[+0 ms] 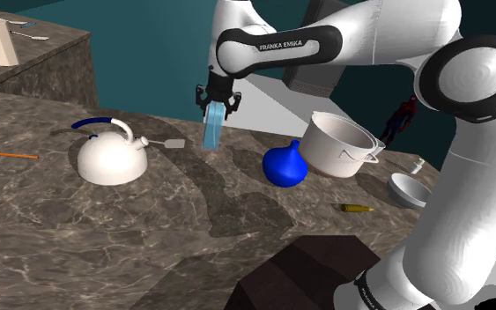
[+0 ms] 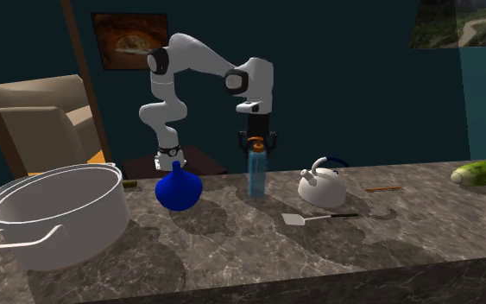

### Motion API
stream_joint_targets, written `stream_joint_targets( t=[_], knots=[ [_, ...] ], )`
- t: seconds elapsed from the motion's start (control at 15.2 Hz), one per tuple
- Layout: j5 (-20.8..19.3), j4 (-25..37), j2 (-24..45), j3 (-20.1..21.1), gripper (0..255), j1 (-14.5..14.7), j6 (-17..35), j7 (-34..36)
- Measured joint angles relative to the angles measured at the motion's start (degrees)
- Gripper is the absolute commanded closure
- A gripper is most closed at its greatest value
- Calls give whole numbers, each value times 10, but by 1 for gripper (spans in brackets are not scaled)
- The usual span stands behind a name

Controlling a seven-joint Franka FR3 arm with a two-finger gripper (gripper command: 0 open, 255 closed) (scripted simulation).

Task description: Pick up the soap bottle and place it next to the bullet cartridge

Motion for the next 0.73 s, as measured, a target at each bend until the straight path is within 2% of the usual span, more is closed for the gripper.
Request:
stream_joint_targets(
  t=[0.73],
  knots=[
    [13, 59, -18, 5, 255, 2, -74, -15]
  ],
)
